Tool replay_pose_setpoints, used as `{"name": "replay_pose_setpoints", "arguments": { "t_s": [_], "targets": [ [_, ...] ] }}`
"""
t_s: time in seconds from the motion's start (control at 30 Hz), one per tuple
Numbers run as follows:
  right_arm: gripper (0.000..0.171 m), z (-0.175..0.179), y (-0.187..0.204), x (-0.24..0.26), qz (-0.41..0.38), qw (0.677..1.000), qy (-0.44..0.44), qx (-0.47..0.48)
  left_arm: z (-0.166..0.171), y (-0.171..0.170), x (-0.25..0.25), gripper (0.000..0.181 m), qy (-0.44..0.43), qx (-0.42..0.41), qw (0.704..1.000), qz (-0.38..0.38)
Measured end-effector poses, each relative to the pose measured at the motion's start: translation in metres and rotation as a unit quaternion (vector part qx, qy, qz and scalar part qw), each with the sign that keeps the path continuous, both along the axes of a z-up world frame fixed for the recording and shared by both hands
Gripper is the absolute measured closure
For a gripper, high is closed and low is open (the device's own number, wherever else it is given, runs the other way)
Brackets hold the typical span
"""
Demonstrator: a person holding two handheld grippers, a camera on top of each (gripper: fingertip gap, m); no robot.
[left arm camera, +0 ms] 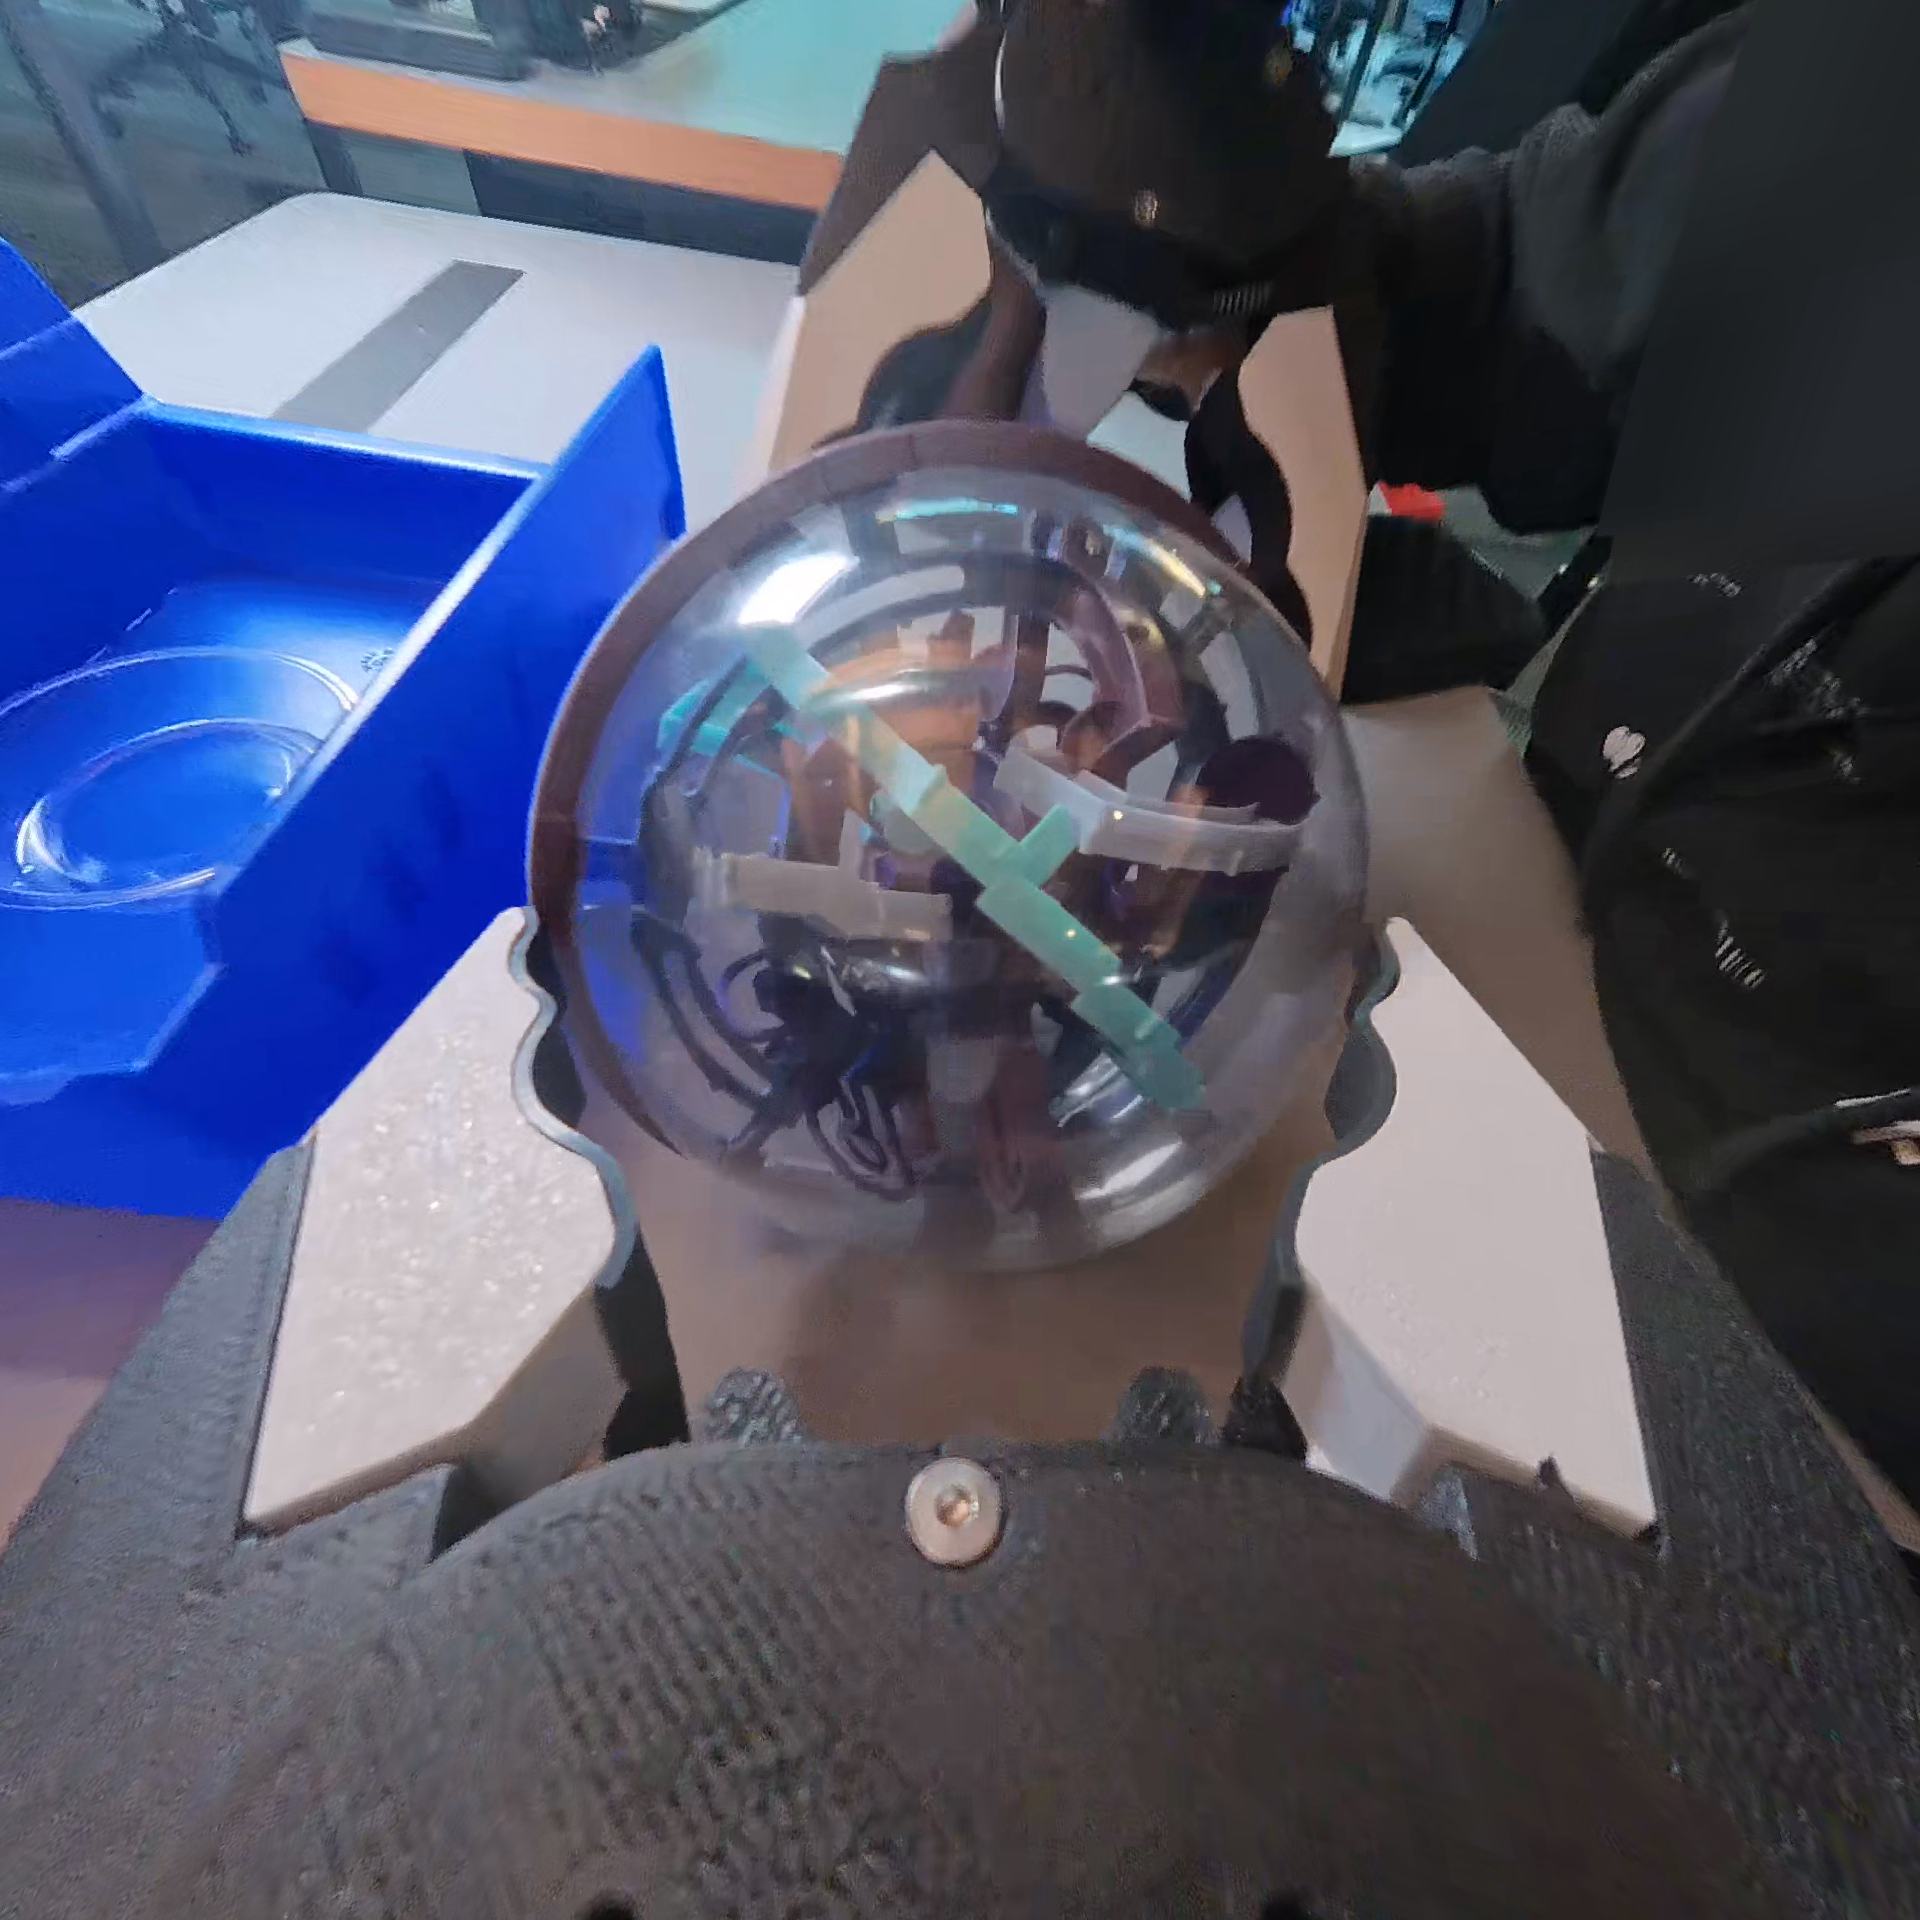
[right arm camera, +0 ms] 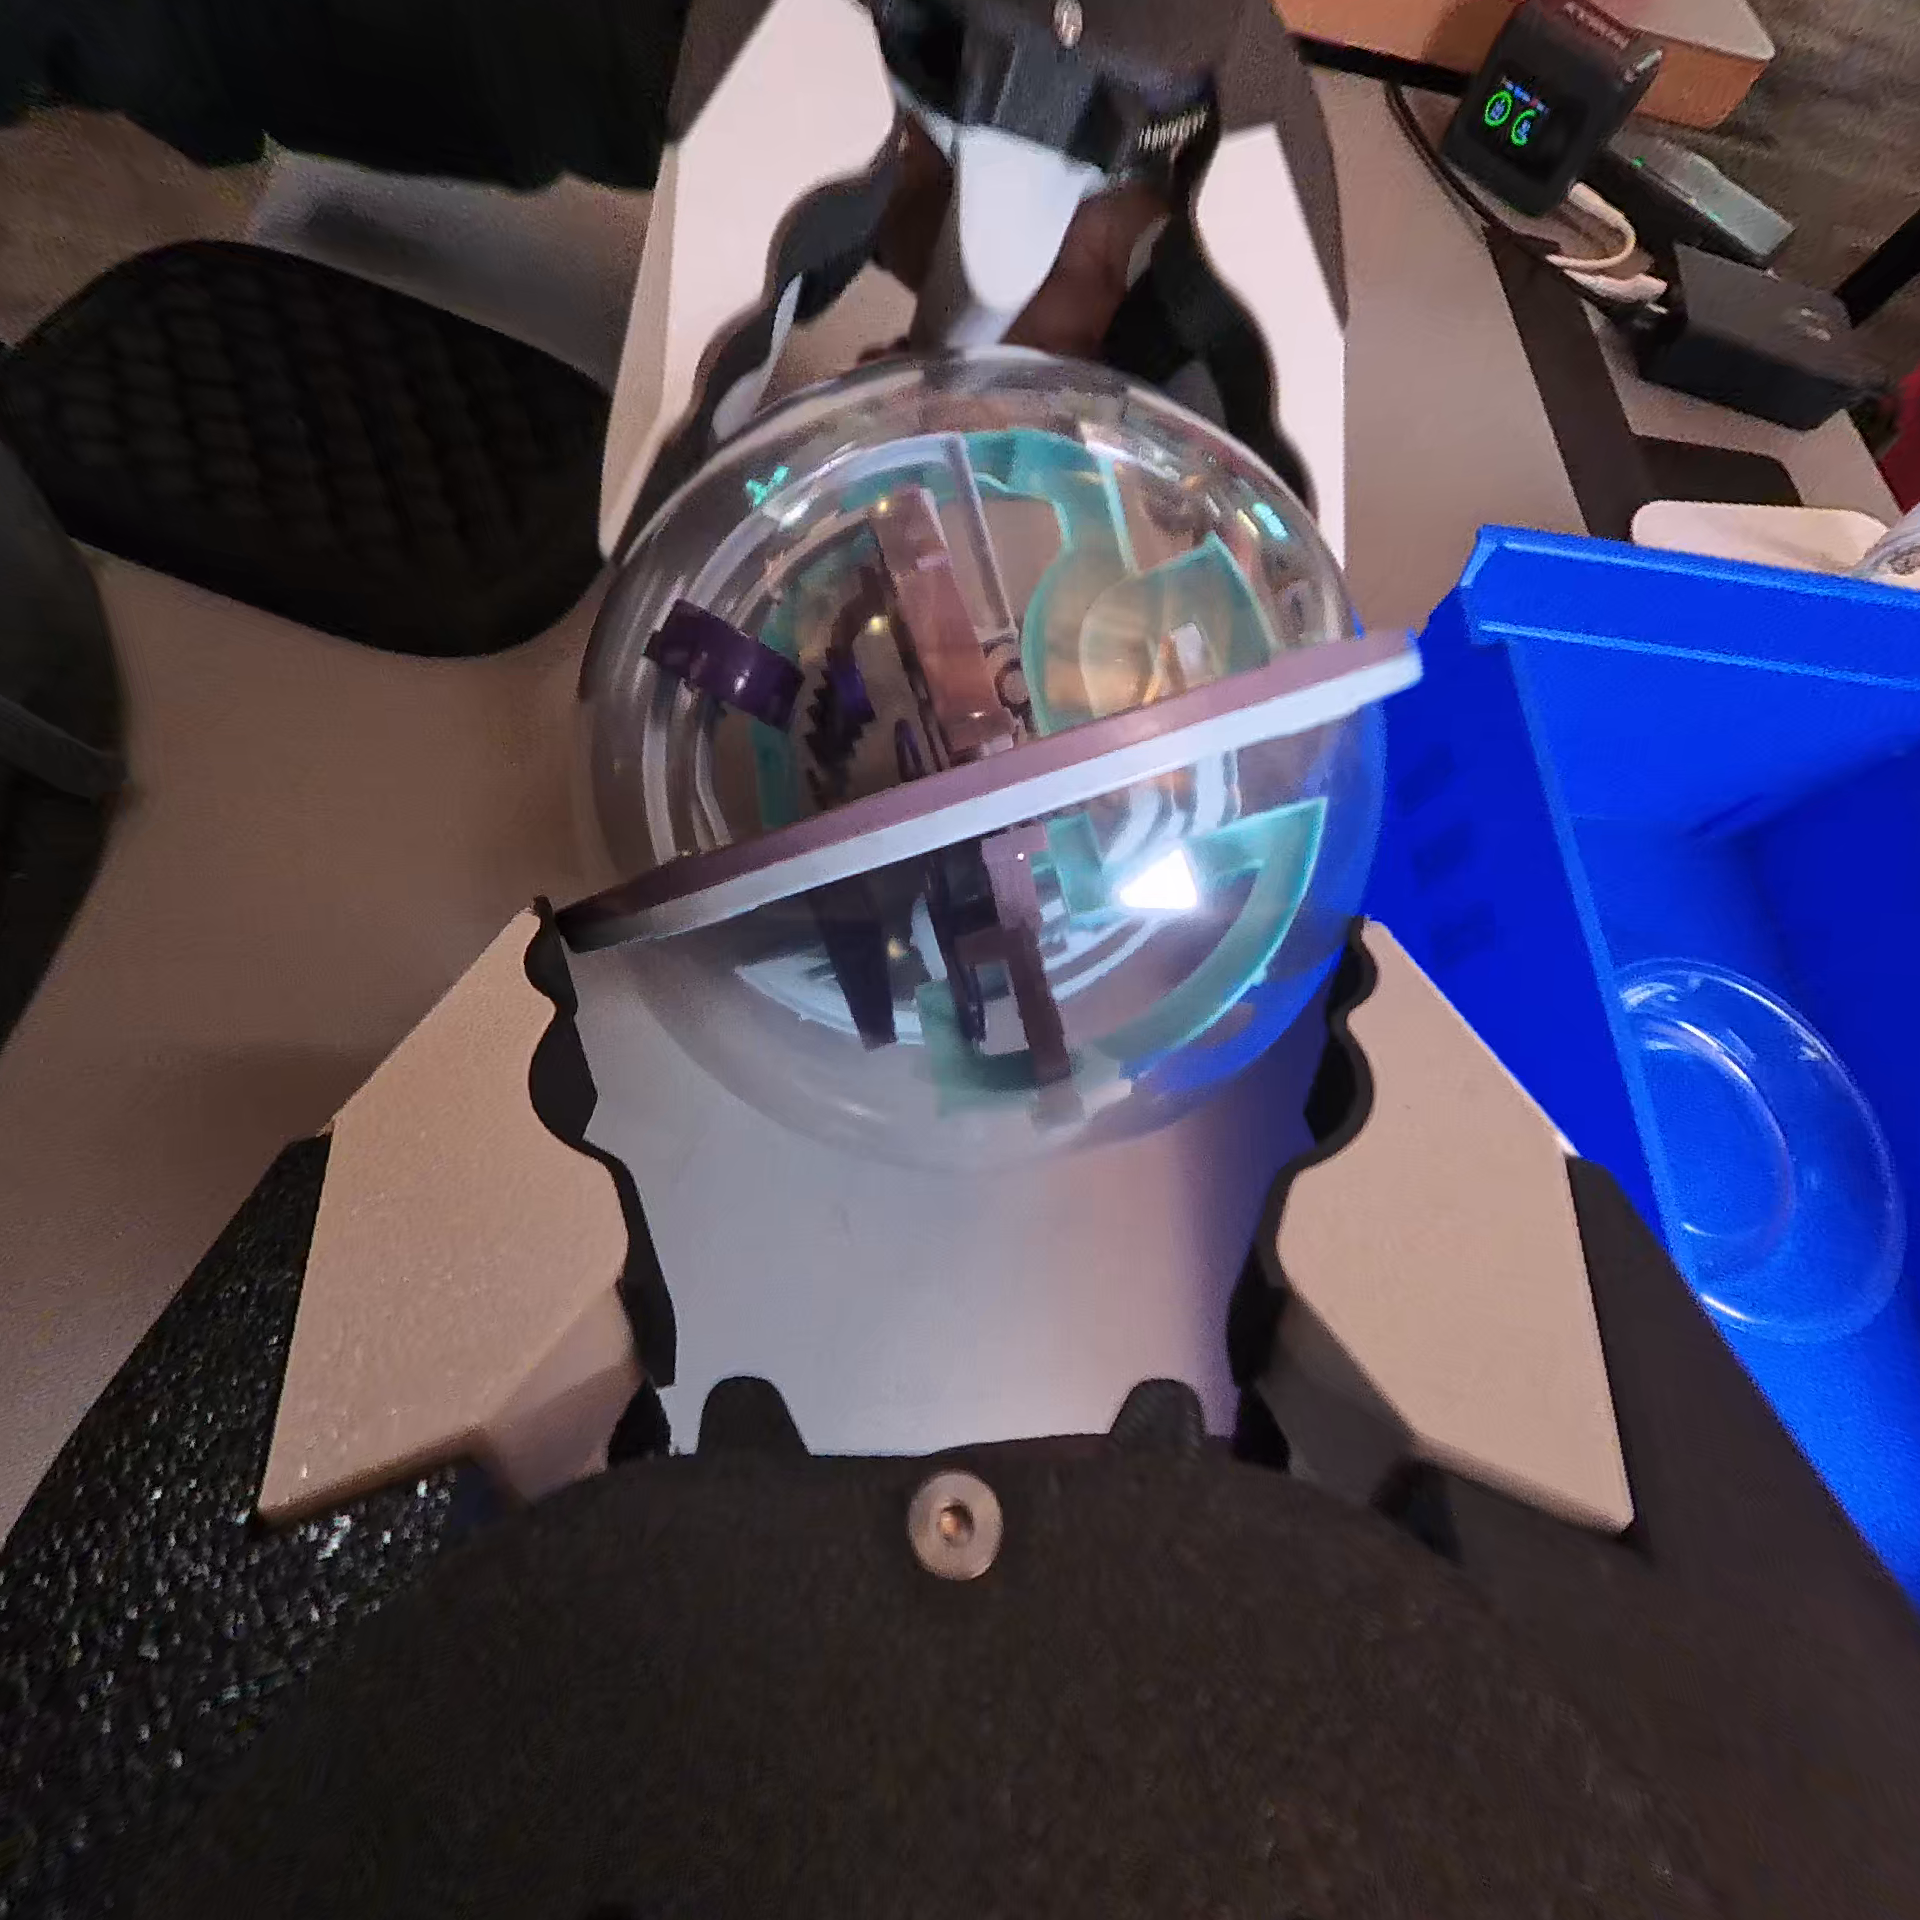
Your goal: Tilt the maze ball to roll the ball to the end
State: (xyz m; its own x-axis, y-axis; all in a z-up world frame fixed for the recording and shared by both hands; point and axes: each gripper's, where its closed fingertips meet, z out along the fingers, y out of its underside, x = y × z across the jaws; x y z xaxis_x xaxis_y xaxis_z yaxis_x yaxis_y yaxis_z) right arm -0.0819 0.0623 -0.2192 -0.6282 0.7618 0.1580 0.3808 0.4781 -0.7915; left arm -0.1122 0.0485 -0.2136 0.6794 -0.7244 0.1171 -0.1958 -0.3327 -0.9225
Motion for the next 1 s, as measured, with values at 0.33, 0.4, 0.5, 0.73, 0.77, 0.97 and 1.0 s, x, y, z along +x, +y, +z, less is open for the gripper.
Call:
{"name": "replay_pose_setpoints", "arguments": {
  "t_s": [0.33,0.4,0.5,0.73,0.77,0.97,1.0],
  "targets": [
    [0.027,-0.002,0.0,0.01,-0.055,0.99,0.049,-0.117,-0.008,-0.008,-0.002,0.041,-0.077,0.028,0.996,0.025],
    [0.027,-0.017,0.005,0.015,-0.083,0.987,0.039,-0.133,-0.009,-0.009,-0.002,0.042,-0.08,0.03,0.996,0.027],
    [0.028,-0.035,0.001,0.015,-0.118,0.98,0.028,-0.155,-0.01,-0.008,-0.001,0.043,-0.093,0.034,0.995,0.027],
    [0.023,-0.019,-0.001,0.012,-0.126,0.978,0.063,-0.156,-0.014,-0.005,0.008,0.043,-0.111,0.036,0.993,0.023],
    [0.023,-0.015,0.001,0.013,-0.124,0.978,0.071,-0.151,-0.016,-0.005,0.01,0.043,-0.106,0.034,0.994,0.022],
    [0.027,-0.007,0.005,0.02,-0.116,0.983,0.085,-0.11,-0.016,-0.003,0.017,0.042,-0.053,0.03,0.998,0.025],
    [0.027,-0.006,0.005,0.02,-0.115,0.983,0.088,-0.11,-0.011,-0.002,0.016,0.043,-0.056,0.035,0.997,0.03]
  ]
}}
